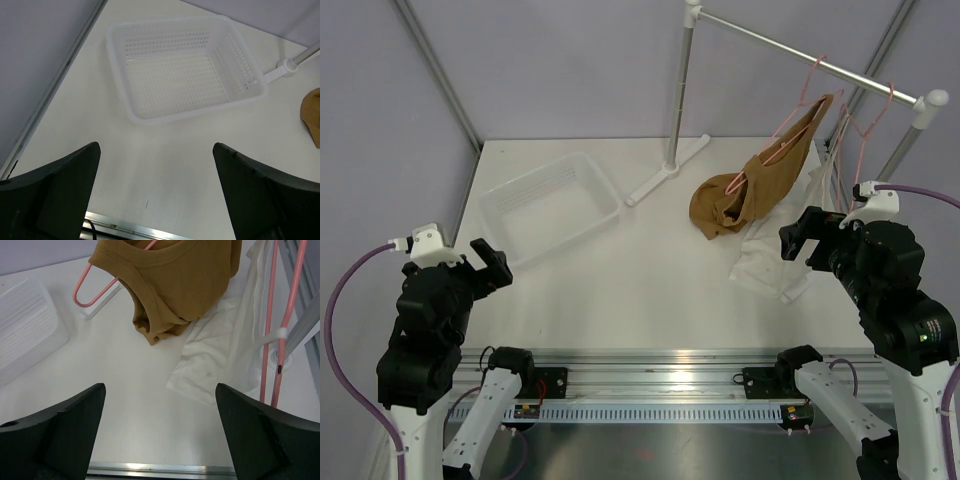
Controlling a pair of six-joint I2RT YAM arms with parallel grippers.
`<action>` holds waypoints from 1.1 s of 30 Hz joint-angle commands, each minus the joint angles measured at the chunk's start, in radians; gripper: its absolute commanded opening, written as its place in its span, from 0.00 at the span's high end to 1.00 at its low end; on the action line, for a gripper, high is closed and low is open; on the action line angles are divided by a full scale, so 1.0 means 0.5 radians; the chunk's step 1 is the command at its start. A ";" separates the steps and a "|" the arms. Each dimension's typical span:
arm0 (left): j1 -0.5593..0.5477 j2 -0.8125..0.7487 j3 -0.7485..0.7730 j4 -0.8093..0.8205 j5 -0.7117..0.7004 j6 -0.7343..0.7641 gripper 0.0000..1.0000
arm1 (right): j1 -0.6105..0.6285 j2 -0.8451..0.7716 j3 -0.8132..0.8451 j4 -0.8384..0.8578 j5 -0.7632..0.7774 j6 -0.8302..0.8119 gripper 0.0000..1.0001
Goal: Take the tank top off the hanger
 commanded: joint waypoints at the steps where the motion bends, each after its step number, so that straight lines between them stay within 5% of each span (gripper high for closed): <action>1: 0.000 -0.008 -0.022 0.122 0.052 -0.019 0.01 | -0.010 0.012 0.015 0.093 0.009 0.006 0.00; 7: 0.000 -0.008 -0.047 0.162 0.104 -0.050 0.01 | -0.007 0.042 0.002 0.295 -0.136 0.138 0.01; 16: 0.000 -0.011 -0.142 0.196 0.165 -0.059 0.01 | -0.010 0.508 0.288 0.528 -0.286 0.377 0.01; 25: 0.000 0.011 -0.405 0.361 0.248 -0.114 0.01 | -0.010 1.005 0.594 0.648 0.352 0.494 0.04; 33: 0.003 0.041 -0.507 0.454 0.199 -0.136 0.01 | -0.010 1.359 0.819 0.569 0.732 0.402 0.24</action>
